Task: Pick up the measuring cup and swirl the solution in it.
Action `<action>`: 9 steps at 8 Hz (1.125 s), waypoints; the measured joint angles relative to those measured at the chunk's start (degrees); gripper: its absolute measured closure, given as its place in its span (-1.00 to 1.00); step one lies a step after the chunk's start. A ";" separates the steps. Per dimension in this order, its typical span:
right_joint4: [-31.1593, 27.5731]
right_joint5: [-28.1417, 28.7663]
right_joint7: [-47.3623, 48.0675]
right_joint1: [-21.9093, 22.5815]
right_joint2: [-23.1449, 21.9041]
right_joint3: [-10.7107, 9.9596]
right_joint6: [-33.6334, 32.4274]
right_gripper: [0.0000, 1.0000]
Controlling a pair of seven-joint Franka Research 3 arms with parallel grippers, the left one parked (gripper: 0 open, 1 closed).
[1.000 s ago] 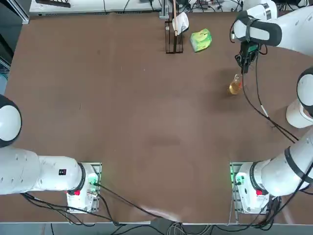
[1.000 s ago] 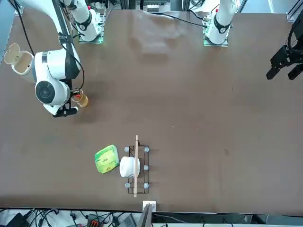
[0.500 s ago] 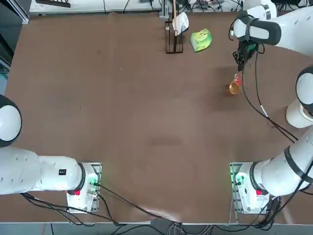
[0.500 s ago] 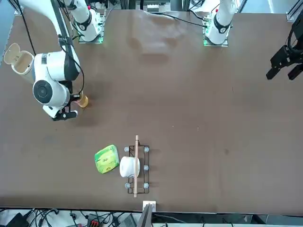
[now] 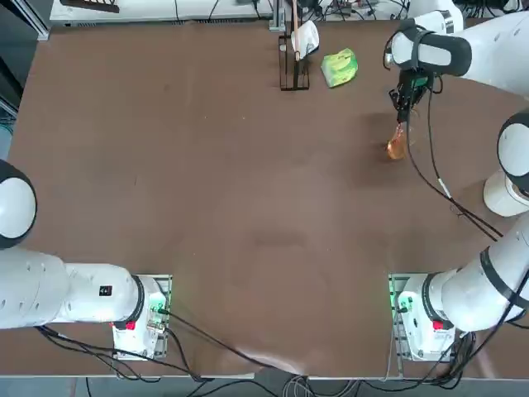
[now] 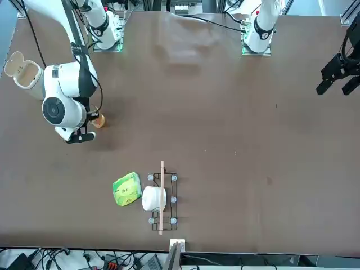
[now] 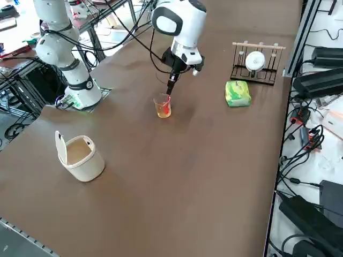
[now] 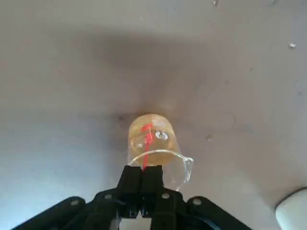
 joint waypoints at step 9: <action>-0.35 -10.77 10.73 5.88 0.03 0.16 -2.18 0.96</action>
